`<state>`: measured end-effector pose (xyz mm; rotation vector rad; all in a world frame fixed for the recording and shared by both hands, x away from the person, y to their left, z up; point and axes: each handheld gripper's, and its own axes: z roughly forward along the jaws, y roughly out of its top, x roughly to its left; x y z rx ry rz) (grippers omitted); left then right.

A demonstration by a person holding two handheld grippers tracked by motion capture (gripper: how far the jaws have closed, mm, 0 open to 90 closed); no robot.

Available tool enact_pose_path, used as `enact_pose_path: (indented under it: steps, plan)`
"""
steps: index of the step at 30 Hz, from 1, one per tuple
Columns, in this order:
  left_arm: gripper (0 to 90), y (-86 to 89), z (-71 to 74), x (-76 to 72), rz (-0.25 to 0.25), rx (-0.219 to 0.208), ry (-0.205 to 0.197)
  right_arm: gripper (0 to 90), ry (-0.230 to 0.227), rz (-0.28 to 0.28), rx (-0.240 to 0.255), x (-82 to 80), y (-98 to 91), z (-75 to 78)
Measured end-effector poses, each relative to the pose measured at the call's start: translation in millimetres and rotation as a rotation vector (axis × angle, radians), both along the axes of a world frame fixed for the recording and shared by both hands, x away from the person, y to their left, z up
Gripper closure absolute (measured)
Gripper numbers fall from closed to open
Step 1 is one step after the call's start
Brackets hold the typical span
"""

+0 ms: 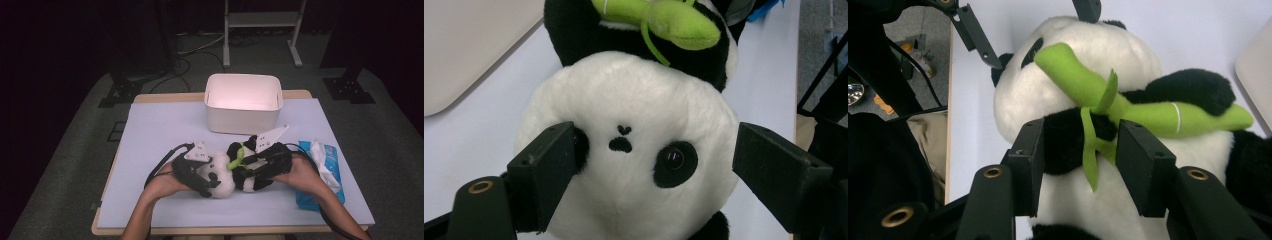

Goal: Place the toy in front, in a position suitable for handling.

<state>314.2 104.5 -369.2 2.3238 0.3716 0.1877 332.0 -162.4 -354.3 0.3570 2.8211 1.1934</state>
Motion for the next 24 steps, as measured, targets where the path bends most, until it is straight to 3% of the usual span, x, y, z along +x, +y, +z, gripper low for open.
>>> enact_pose_path:
  steps: [4,6,7,8,12,24]
  plan:
    - [17.3,0.8,-1.4,0.0,-0.001,-0.009,0.003,60.7,-0.001,0.01,-0.03,-0.6,8.5,-3.9]
    - [21.1,1.5,-2.0,2.3,0.042,0.022,-0.025,67.9,0.004,0.01,-0.033,-1.3,10.2,-4.7]
    - [22.6,1.5,-3.9,4.0,0.05,0.036,-0.021,70.9,0.027,0.027,-0.03,-1.2,10.5,-5.0]
    - [21.3,2.3,-6.7,5.4,0.046,0.021,-0.002,71.9,0.033,0.041,-0.027,-1.4,11.1,-5.8]
    - [20.7,0.5,-5.8,4.7,0.052,0.032,-0.016,76.3,0.021,0.017,-0.045,-6.9,14.2,-4.4]
    - [20.0,1.8,-4.2,5.2,0.04,0.03,-0.013,79.0,0.073,0.015,-0.018,-14.2,15.9,-3.6]
